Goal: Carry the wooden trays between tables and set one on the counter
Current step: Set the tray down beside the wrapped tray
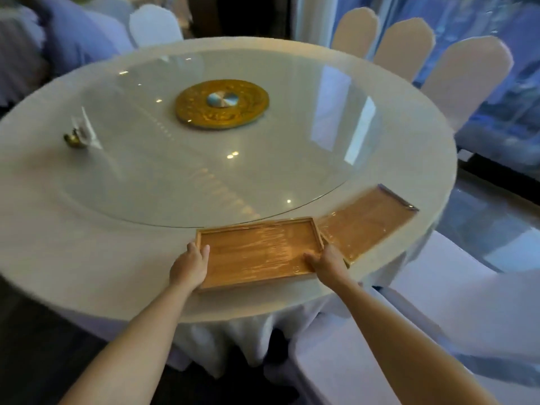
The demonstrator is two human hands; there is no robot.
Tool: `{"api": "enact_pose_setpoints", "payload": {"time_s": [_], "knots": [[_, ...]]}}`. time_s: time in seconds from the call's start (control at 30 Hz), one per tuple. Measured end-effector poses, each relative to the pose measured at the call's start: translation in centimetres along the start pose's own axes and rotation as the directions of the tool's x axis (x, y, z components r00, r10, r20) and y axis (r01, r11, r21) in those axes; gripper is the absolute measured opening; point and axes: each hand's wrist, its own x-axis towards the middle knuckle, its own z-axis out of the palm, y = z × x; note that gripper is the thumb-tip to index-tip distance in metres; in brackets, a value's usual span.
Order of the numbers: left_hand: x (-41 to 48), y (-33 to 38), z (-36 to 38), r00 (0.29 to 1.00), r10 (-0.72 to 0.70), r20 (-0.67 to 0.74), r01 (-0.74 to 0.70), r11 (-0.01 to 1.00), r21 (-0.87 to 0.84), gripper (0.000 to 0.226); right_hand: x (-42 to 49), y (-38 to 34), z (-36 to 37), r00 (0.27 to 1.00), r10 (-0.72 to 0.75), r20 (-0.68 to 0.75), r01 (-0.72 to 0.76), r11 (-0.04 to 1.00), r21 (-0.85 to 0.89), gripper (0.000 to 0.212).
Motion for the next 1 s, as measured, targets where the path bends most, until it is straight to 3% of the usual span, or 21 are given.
{"api": "enact_pose_setpoints", "payload": {"time_s": [0.43, 1.0], "knots": [[0.0, 0.8, 1.6, 0.987, -0.115, 0.111, 0.12, 0.992, -0.042, 0.051, 2.7, 1.3, -0.6, 0.993, -0.055, 0.108, 0.083, 0.956, -0.282, 0.067], [3.0, -0.2, 2.9, 0.987, -0.123, 0.101, 0.123, 0.992, 0.005, 0.044, 3.3, 0.9, 0.5, 0.985, -0.027, 0.173, 0.091, 0.923, -0.374, 0.06]]}}
